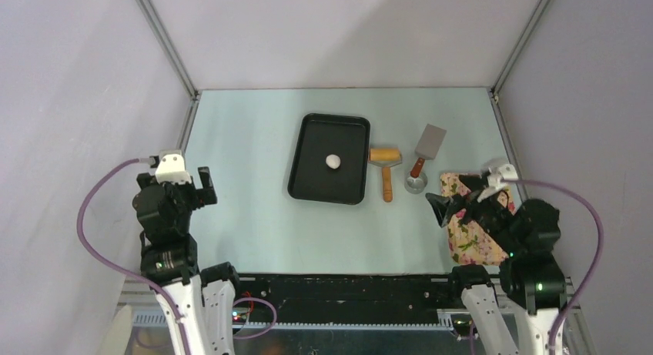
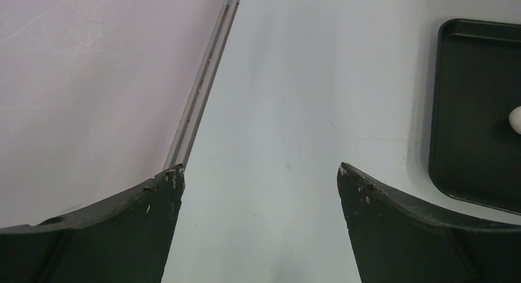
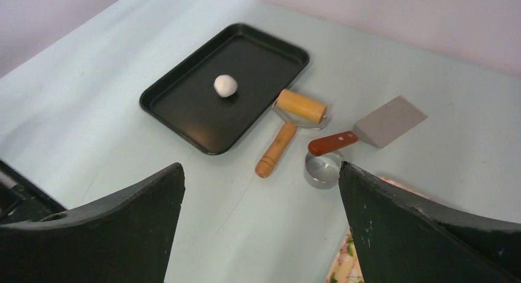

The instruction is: Roll out the dumpling wrappers from the dough

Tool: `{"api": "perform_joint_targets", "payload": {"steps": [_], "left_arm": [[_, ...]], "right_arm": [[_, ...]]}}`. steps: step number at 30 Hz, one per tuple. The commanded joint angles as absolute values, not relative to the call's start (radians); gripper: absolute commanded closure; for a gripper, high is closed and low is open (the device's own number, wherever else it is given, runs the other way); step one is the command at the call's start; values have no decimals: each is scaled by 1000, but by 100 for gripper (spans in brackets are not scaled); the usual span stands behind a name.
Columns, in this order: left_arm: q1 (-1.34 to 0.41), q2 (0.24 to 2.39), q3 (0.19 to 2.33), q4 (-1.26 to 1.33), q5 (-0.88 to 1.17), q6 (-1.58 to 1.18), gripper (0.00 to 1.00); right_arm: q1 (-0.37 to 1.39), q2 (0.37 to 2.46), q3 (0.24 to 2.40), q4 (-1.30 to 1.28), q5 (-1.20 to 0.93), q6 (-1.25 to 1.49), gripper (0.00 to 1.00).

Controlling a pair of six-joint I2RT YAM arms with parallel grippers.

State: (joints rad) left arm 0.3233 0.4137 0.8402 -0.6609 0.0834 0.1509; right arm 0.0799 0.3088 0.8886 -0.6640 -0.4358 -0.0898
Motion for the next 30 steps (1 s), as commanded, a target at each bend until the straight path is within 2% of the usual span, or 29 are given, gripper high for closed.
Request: {"api": "perform_joint_targets", "payload": {"steps": [1, 4, 7, 12, 16, 23, 26, 30], "left_arm": [[298, 554, 933, -653, 66, 195, 2], [180, 674, 1010, -654, -39, 259, 2], [83, 803, 1085, -649, -116, 305, 2], [-6, 975, 1140, -610, -36, 314, 2], [-68, 1037, 1120, -546, -46, 299, 2], [-126, 1028, 1018, -467, -117, 253, 2], [-130, 993, 1006, -464, -109, 243, 2], [-133, 959, 998, -458, -83, 235, 2]], "right_arm": [[101, 560, 973, -648, -515, -81, 3], [164, 737, 1110, -666, -497, -68, 7], [324, 936, 1212, -635, -352, -73, 8], [516, 1234, 1271, -510, -147, -83, 10], [541, 1452, 1372, -480, -79, -64, 21], [487, 1753, 1527, -547, 25, 18, 33], [474, 1835, 1587, -589, 62, 54, 39], [471, 1913, 1608, -631, 111, 77, 43]]}}
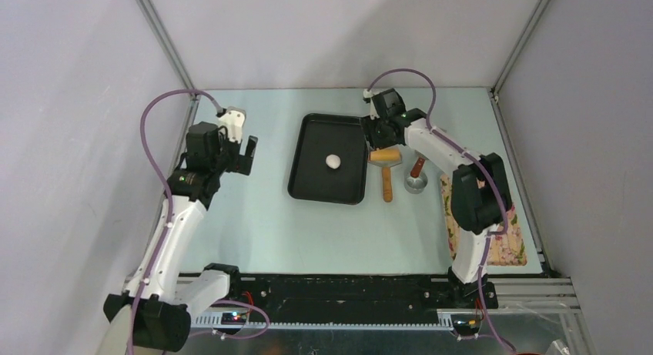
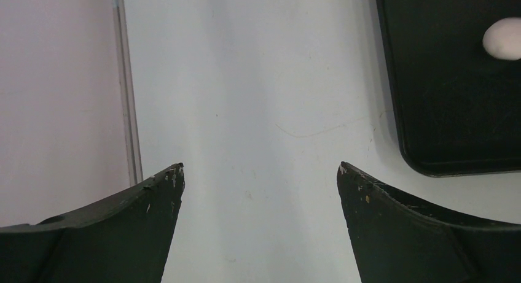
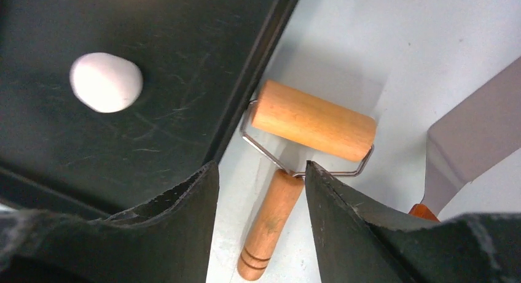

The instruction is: Roll out the dumpling wrappers from the dough

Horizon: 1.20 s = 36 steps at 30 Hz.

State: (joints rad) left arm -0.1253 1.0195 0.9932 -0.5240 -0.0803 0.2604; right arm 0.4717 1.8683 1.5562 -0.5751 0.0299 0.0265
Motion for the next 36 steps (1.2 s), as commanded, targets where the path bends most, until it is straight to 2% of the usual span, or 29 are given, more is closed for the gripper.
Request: {"api": "perform_joint_targets", "payload": {"steps": [1, 18, 36], "left_arm": [[-134, 953, 996, -454, -82, 235, 2], [-135, 928, 976, -429, -114, 234, 2], [-135, 926, 966, -413, -132, 233, 2]], "right_arm": [[474, 1927, 1605, -638, 114, 77, 43], [453, 1919, 1470, -697, 143, 97, 51], [457, 2034, 1465, -674, 114, 119, 51]]}}
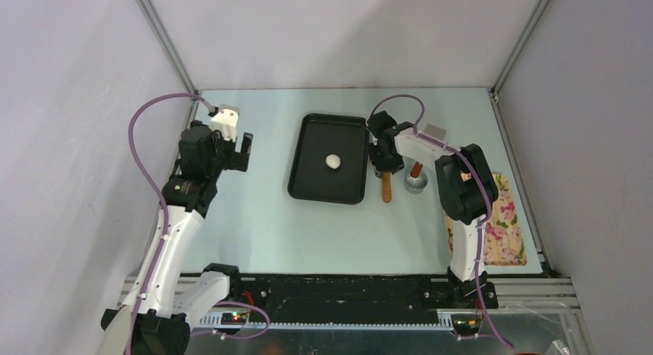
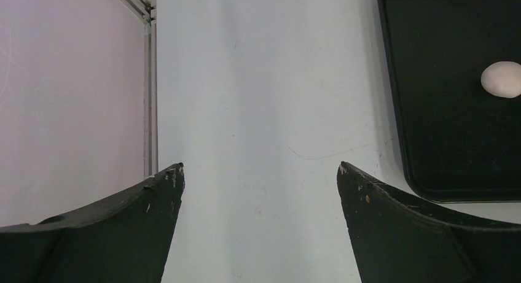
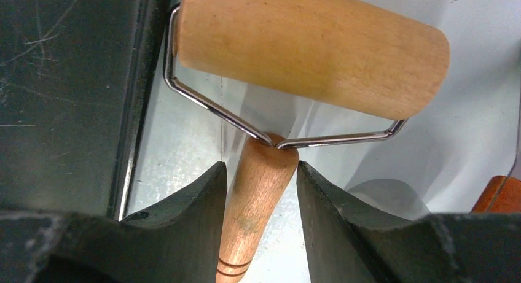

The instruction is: Roll out the dumpling wrappers from the dough

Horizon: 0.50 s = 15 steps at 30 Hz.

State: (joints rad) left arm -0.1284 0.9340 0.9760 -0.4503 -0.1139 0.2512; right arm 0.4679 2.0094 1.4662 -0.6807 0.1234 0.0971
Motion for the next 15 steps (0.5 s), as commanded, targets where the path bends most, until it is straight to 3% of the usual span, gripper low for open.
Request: {"api": "perform_joint_targets", "payload": {"steps": [1, 4, 8, 11, 15], "left_arm": [[-135, 927, 966, -412, -131, 233, 2], [-136, 928, 966, -406, -133, 226, 2], [-145, 933, 963, -389, -142, 216, 2], [-150, 941, 965, -378, -142, 209, 2], [-163, 971, 979, -366, -135, 211, 2]], "right_arm": [[456, 2041, 1465, -675, 103, 119, 51], [456, 2051, 1465, -671, 76, 113, 56], [464, 2046, 1466, -669, 78, 98, 71], [467, 2032, 1477, -672, 128, 77, 98], [467, 1963, 1480, -652, 200, 23, 100]]}}
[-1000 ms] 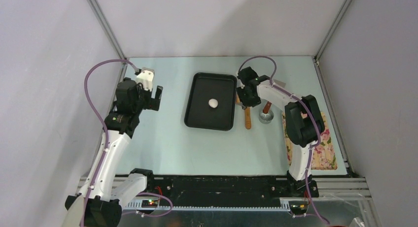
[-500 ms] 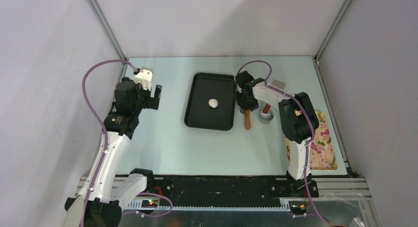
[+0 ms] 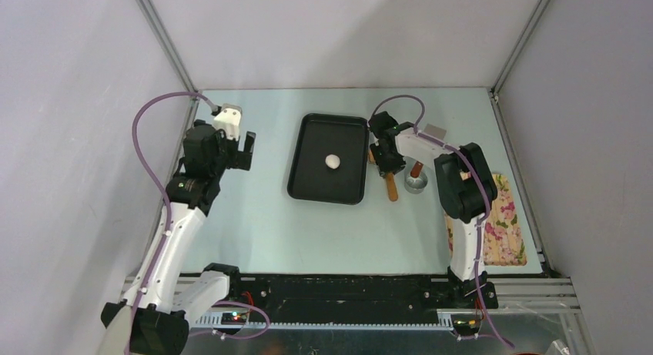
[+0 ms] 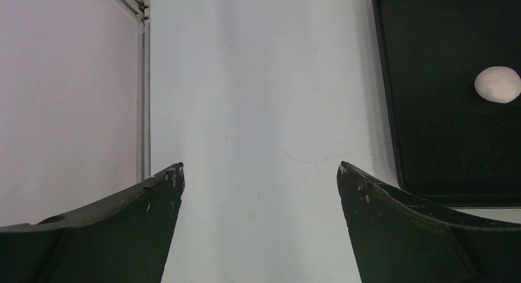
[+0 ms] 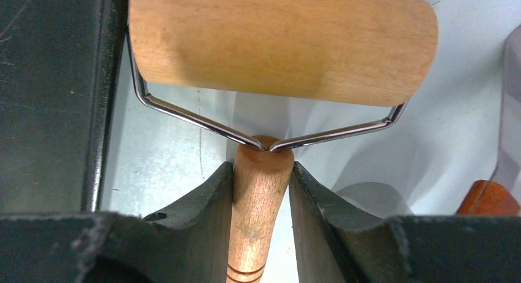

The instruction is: Roll out the dumpling wrappers from the dough

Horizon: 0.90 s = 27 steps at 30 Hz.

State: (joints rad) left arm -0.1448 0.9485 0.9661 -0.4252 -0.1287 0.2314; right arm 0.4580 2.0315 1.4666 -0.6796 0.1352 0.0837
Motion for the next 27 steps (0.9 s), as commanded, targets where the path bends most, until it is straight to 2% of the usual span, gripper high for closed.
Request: {"api": "perform_joint_targets", "payload": {"steps": [1, 9, 19, 27], "left_arm": [[-165, 987, 993, -363, -132, 212, 2], [-171, 1140, 1126, -357, -53, 216, 2], [-231, 1268, 1264, -362, 174, 141, 2], [-264, 1295, 1348, -419, 397, 149, 2]], "right_arm": [[467, 1933, 1480, -642, 211, 8, 100], [487, 1728, 1463, -557, 249, -136, 100], [499, 1580, 1405, -502, 171, -215, 100], [570, 1324, 1264, -507, -126, -474, 100]]}}
